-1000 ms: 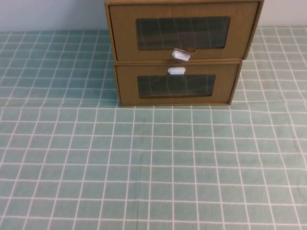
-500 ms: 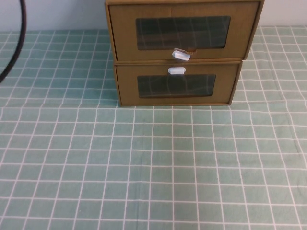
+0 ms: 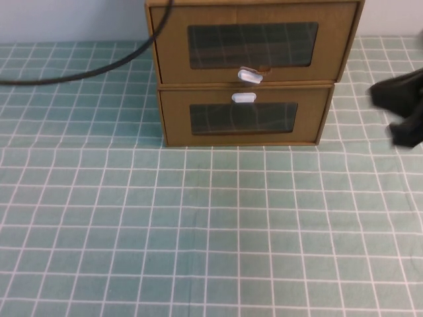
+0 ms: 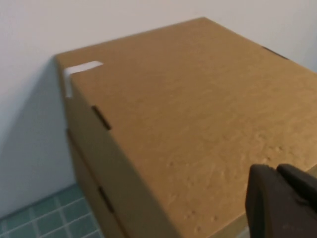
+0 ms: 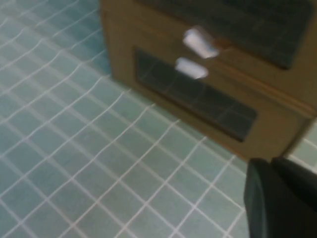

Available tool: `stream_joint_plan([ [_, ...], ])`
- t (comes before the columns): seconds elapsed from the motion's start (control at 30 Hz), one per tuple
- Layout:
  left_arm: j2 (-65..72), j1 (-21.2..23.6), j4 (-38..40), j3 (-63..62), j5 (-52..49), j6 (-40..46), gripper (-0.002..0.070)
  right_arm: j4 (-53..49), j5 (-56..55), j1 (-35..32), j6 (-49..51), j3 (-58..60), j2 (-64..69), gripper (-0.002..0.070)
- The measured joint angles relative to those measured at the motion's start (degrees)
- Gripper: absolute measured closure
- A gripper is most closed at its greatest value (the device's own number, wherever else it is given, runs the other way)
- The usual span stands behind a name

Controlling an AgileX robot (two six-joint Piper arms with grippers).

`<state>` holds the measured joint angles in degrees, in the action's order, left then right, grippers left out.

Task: Open the shoe box
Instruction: 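Pull the top drawer of the cardboard box fully open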

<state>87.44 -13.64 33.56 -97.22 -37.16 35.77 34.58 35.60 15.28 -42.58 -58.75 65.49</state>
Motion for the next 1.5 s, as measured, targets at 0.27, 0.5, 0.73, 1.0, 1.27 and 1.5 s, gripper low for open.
stream_joint_plan([
  [0.27,18.5,-0.5,17.3,-19.4,-14.9,10.4,0.0680,1.5,3.0,7.6,-9.3,-2.9,9.1,0.0690],
  [0.5,29.4,-0.6,24.2,-28.8,-18.4,12.2,0.0680,-1.6,4.1,8.7,-9.6,-9.1,19.0,0.0690],
  [0.73,34.2,-0.6,24.9,-30.3,-26.9,10.4,0.0680,-34.0,21.9,8.7,-5.8,-22.0,28.5,0.0690],
  [1.0,34.3,-0.6,25.0,-30.4,-28.5,9.8,0.0680,-68.5,24.3,8.8,23.3,-34.1,32.1,0.0690],
  [1.27,34.3,-0.6,25.0,-30.5,-29.9,6.7,0.0680,-80.4,11.6,19.7,25.9,-32.8,24.6,0.0690],
  [1.5,34.3,-0.6,24.0,-30.8,-31.1,6.5,0.0680,-96.7,7.8,31.3,29.9,-19.9,23.6,0.0690],
])
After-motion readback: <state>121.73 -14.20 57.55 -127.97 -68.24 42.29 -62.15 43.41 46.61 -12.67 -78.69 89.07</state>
